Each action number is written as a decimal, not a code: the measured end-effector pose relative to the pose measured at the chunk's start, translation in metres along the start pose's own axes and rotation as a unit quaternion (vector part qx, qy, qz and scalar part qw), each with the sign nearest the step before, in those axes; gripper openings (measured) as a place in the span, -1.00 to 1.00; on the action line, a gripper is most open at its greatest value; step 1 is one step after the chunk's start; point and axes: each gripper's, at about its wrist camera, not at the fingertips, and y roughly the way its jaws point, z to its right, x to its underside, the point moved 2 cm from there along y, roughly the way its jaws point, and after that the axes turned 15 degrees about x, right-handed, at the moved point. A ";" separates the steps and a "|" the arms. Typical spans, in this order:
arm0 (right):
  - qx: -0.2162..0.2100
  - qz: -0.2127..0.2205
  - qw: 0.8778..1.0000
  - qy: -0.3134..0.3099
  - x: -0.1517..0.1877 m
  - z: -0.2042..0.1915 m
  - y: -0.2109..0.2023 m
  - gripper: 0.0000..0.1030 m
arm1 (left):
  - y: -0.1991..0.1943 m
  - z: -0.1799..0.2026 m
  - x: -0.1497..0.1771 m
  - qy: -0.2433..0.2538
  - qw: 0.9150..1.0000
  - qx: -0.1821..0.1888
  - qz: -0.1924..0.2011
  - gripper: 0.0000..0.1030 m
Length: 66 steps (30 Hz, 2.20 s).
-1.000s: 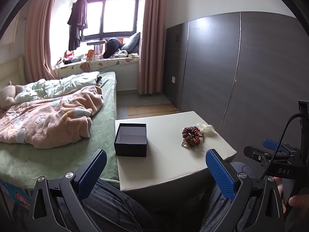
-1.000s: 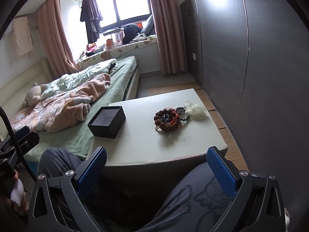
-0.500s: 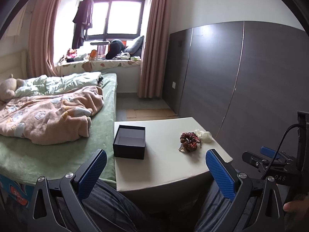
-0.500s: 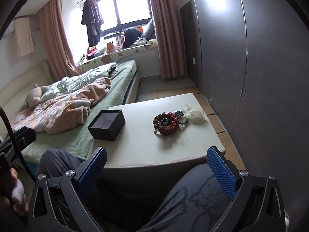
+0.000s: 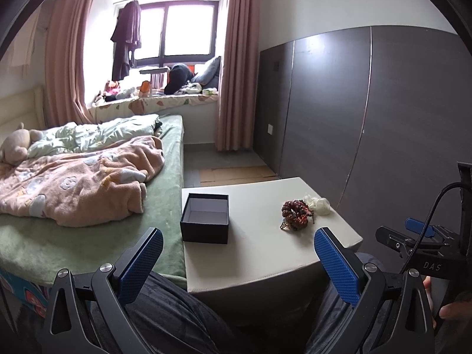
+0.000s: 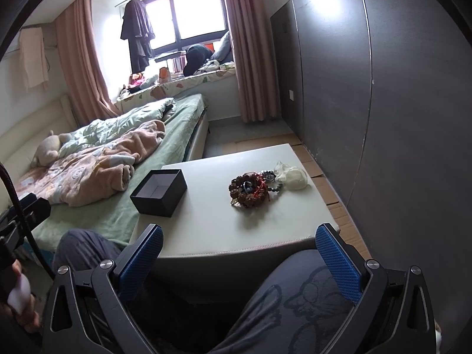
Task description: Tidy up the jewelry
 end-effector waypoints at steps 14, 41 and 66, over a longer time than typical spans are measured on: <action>0.000 0.001 1.000 -0.005 0.000 -0.004 -0.002 1.00 | 0.007 -0.004 -0.007 0.000 1.000 0.008 -0.014 0.99; -0.050 -0.075 0.994 0.067 -0.032 0.040 0.097 1.00 | 0.154 -0.013 -0.036 -0.036 0.991 0.066 -0.115 0.99; -0.156 -0.203 0.958 0.131 -0.033 -0.001 0.279 0.04 | 0.300 -0.052 -0.017 -0.102 0.963 0.112 -0.225 0.33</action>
